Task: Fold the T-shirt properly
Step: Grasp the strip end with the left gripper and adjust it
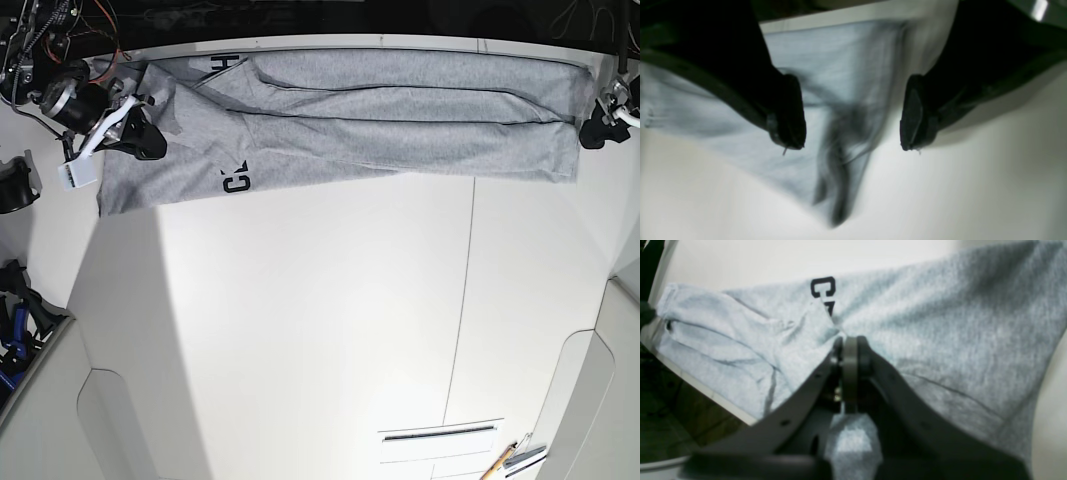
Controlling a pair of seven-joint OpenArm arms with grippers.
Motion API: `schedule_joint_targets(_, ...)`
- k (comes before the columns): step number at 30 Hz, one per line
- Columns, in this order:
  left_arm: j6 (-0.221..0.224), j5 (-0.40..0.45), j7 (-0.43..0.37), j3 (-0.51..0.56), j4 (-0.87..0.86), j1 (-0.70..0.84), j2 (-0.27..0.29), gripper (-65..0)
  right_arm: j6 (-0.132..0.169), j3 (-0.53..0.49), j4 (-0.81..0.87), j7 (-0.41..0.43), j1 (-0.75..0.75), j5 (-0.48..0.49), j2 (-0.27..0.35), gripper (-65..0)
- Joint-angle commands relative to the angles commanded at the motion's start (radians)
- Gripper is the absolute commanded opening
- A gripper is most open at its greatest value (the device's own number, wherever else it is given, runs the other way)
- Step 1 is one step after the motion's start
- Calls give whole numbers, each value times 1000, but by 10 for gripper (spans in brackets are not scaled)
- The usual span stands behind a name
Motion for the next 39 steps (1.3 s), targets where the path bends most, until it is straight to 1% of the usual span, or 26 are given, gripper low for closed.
schedule_joint_targets(1, 0, 41, -30, 7, -2, 0, 0, -175, 0, 0, 0, 0, 0, 0, 0, -650)
schedule_joint_targets(2, 0, 56, -49, 11, -3, 0, 0, -175, 0, 0, 0, -1, 0, 0, 0, -650)
schedule_joint_targets(4, 0, 54, -50, 11, -4, 0, 0, -175, 0, 0, 0, -5, 0, 0, 0, -650)
schedule_joint_targets(6, 0, 30, -34, 11, -4, 0, 0, -175, 0, 0, 0, -5, 0, 0, 0, -650)
schedule_joint_targets(10, 0, -70, 23, 11, -4, 0, 0, -175, 0, 0, 0, -5, 0, 0, 0, -650)
schedule_joint_targets(11, 0, -83, 30, 11, -4, 0, 0, -175, 0, 0, 0, -5, 0, 0, 0, -650)
schedule_joint_targets(15, 0, -70, 31, 15, -12, 0, 5, -175, 0, 0, 0, -4, 0, 0, 0, -650)
schedule_joint_targets(19, 0, -24, 8, 58, -31, 0, 5, -175, 0, 0, 0, -4, 0, 1, 0, -650)
schedule_joint_targets(22, 0, -28, 4, 103, -31, 0, 5, -175, 0, 0, 0, -5, 0, 0, 0, -650)
schedule_joint_targets(26, 0, -36, 6, 111, -31, 0, 5, -175, 0, 0, 0, -5, 0, 0, 0, -650)
schedule_joint_targets(28, 0, -35, 30, 111, -31, 0, 5, -175, 0, 0, 0, -5, 0, 0, 0, -650)
schedule_joint_targets(31, 0, -47, 89, 111, -31, 0, 5, -175, 0, 0, 0, -4, 0, 1, 0, -650)
schedule_joint_targets(35, 0, -136, 186, 111, -31, 0, 5, -175, 0, 0, 0, -4, 0, 4, 0, -650)
schedule_joint_targets(39, 0, -144, 188, 113, -31, 0, 5, -176, 0, 0, 0, -4, 0, 4, 0, -650)
